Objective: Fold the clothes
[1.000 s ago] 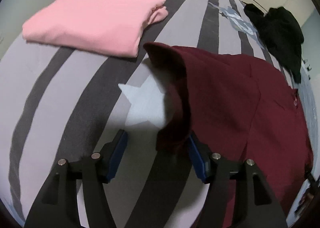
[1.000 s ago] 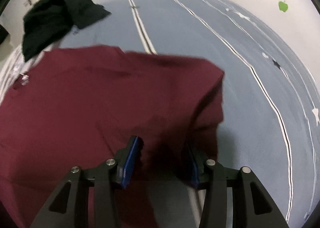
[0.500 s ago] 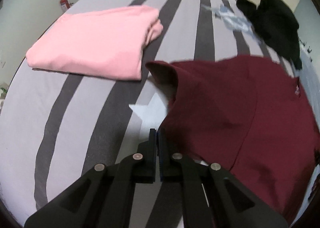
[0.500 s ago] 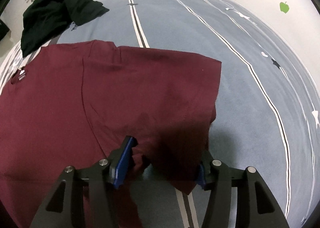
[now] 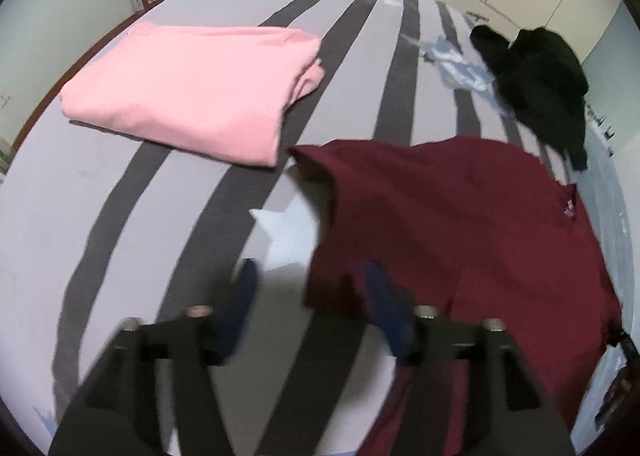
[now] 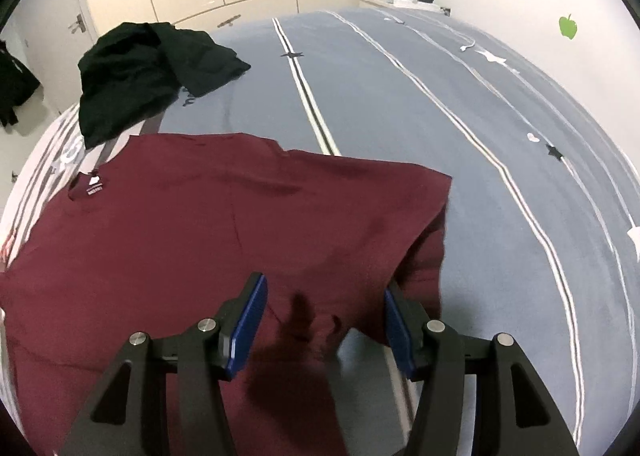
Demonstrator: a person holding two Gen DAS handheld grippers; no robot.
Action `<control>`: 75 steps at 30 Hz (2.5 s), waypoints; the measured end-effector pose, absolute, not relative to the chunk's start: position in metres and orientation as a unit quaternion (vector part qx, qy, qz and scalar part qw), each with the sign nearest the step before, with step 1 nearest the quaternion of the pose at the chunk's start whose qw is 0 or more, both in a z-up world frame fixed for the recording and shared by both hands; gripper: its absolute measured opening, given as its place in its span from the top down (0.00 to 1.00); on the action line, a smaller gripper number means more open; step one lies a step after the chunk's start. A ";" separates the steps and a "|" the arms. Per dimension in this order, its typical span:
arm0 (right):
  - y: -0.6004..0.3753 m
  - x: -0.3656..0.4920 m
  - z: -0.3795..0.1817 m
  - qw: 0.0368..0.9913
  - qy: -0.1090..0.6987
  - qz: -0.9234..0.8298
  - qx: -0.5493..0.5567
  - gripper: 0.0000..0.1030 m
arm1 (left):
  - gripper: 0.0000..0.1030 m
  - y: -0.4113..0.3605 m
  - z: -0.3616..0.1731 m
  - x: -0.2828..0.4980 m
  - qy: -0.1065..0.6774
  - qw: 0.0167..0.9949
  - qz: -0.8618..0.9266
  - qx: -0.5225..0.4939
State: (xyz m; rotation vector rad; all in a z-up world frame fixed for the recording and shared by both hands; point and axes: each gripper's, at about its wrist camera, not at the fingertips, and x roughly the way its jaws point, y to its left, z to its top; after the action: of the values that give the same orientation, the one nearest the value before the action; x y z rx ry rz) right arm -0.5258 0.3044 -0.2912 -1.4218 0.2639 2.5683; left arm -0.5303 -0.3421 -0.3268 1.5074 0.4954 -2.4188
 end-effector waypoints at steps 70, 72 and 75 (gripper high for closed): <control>0.264 -0.572 -0.317 0.070 0.060 0.854 -0.512 0.49 | 0.39 -0.359 -0.291 -0.630 0.145 0.068 -0.843 0.513; 0.263 -0.573 -0.318 0.073 0.060 0.854 -0.511 0.49 | 0.39 -0.358 -0.309 -0.646 0.116 0.082 -0.825 0.546; 0.264 -0.576 -0.320 0.081 0.062 0.855 -0.509 0.49 | 0.40 -0.360 -0.341 -0.657 0.102 0.084 -0.791 0.597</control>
State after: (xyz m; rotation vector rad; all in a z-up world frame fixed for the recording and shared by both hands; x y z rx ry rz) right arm -0.5755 0.2641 -0.3197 -1.5222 0.1856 2.5540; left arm -0.6572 -0.3599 -0.3412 1.7820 0.3057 -2.3602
